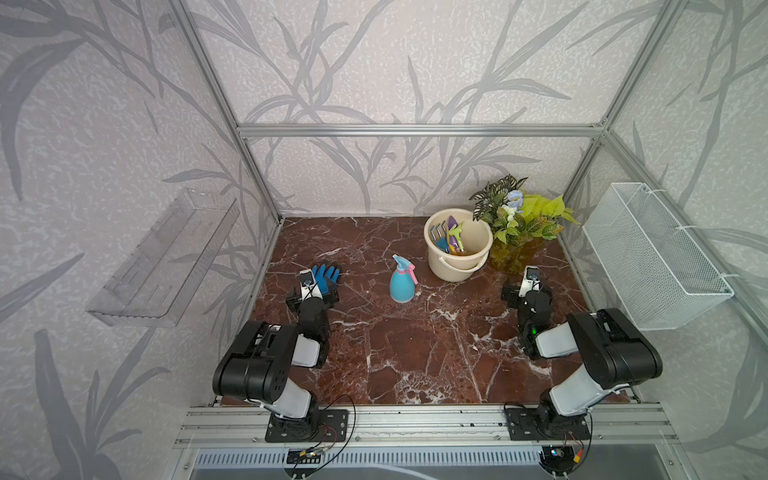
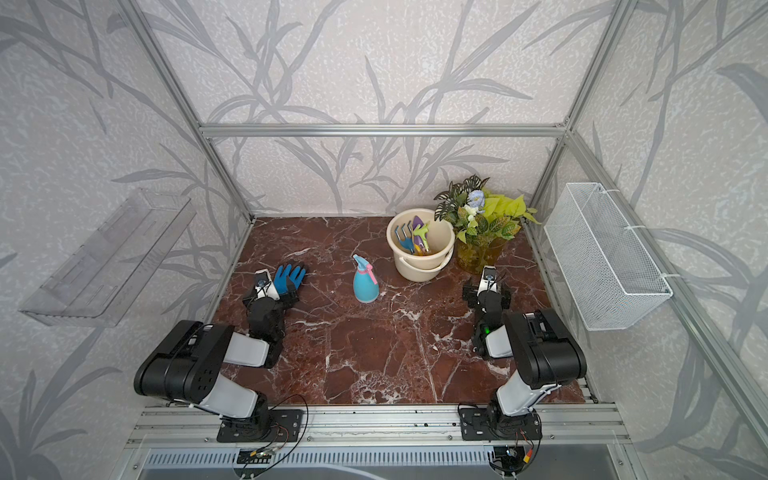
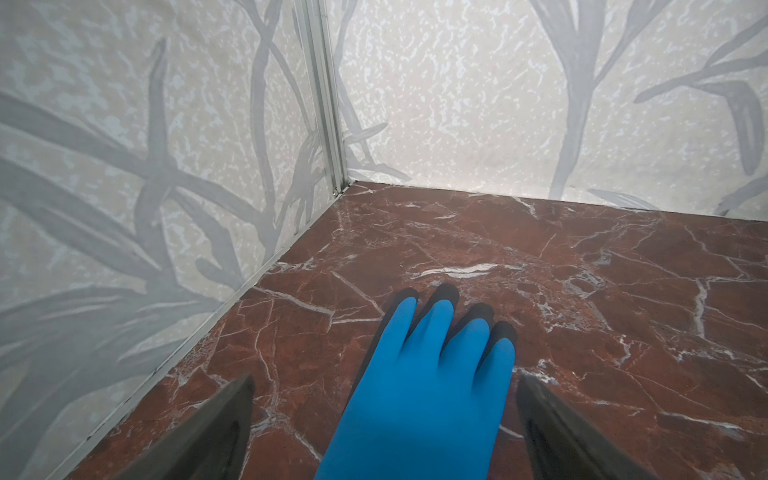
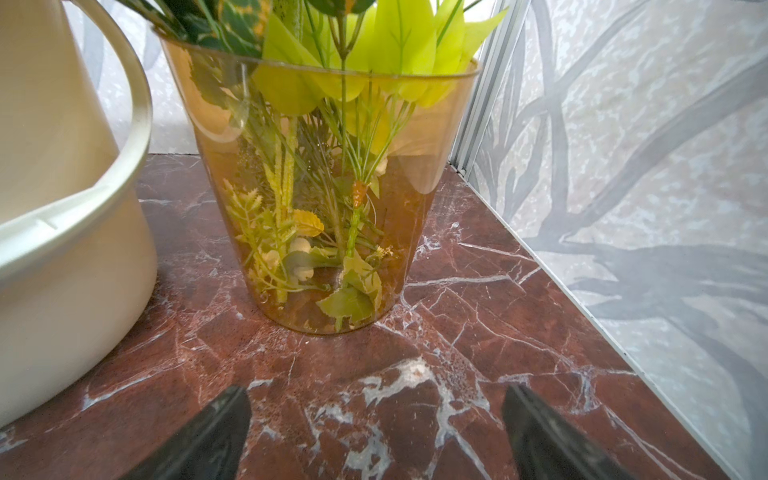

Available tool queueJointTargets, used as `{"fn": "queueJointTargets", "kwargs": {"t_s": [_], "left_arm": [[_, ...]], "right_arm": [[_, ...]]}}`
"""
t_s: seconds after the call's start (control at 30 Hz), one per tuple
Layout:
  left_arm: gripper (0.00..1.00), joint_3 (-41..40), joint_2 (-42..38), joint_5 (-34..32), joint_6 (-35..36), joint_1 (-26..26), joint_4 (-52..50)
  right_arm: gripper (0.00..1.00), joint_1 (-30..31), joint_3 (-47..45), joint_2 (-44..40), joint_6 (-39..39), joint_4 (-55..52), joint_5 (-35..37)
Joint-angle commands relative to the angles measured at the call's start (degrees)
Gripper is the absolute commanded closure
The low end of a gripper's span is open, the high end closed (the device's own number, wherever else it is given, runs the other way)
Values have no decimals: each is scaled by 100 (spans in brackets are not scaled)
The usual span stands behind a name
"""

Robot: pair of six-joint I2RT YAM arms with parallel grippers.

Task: Organize the gardening tools
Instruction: Reset both arms

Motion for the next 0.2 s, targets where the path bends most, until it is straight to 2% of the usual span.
{"fn": "queueJointTargets", "kwargs": {"t_s": [0.0,0.17], "left_arm": [[0,100,-93,37,-30,23,5],[0,83,-104,43,-35,18,43]], "right_arm": [[1,-113,315,-112,180,-527,-134],[1,-122,309,-110,165,-502,-142]]}}
